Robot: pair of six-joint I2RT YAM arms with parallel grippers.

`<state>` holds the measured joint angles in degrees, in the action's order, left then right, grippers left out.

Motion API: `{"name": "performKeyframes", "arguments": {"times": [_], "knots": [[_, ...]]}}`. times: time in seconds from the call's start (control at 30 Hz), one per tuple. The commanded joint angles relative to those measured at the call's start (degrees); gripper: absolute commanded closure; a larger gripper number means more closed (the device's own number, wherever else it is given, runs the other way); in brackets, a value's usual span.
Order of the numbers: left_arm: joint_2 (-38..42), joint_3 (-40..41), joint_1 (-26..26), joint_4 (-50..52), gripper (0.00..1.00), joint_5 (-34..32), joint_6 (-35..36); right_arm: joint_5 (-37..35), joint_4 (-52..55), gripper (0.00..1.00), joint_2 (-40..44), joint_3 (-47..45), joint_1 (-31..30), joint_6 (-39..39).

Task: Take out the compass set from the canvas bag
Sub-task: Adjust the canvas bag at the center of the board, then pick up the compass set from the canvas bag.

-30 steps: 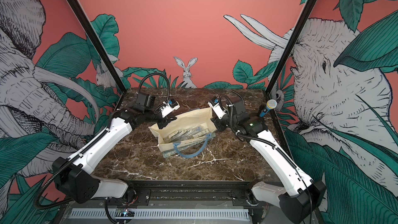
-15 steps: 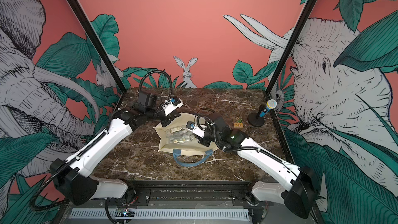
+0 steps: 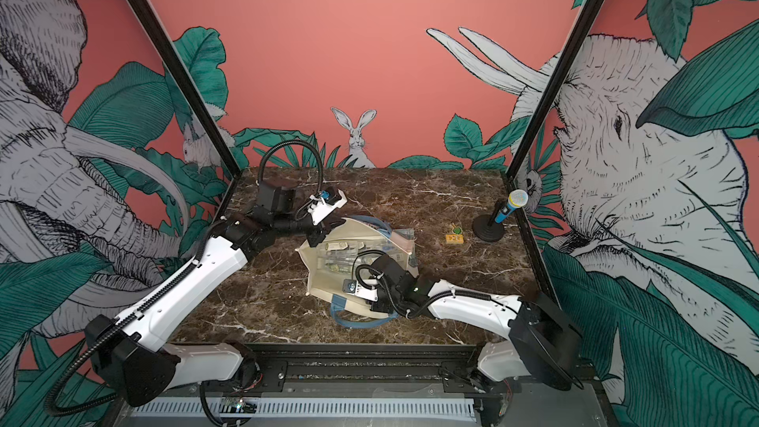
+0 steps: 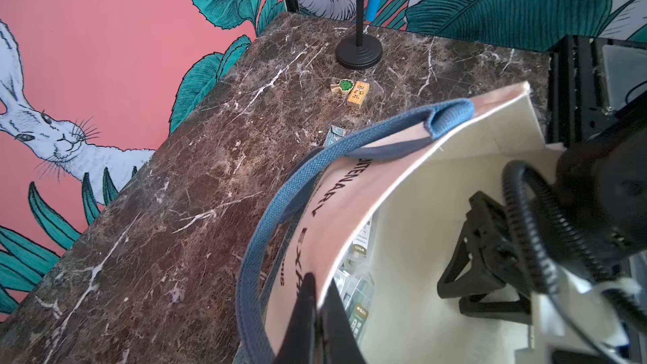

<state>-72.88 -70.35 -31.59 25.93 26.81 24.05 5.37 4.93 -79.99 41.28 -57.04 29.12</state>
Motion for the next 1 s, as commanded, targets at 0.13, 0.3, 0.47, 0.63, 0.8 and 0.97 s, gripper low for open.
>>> {"name": "performKeyframes", "arguments": {"times": [0.13,0.3,0.47,0.63,0.8,0.97], "knots": [[4.06,2.22,-2.22,-8.26,1.0,3.94,-3.13,-2.61,-2.91,0.66,-0.41,4.39,-0.62,-0.72],[4.84,3.7,-2.33,-9.76,1.0,4.15,-3.22,-3.73,-4.4,0.58,-4.11,9.88,-0.62,-0.78],[5.57,4.15,-2.41,-10.02,1.0,4.57,-3.44,-8.22,-5.04,0.55,-10.14,16.03,-0.53,-5.97],[6.61,5.08,-2.44,-10.19,1.0,4.01,-3.05,-9.11,-8.16,0.51,-14.41,17.57,-0.54,-18.42],[6.88,5.82,-2.42,-10.24,1.0,4.13,-2.85,-8.61,-4.81,0.51,-16.41,19.11,-0.2,-26.38],[6.96,6.36,-2.4,-10.42,1.0,4.12,-2.56,-4.91,-2.0,0.53,-17.39,19.81,1.66,-33.75]]}}
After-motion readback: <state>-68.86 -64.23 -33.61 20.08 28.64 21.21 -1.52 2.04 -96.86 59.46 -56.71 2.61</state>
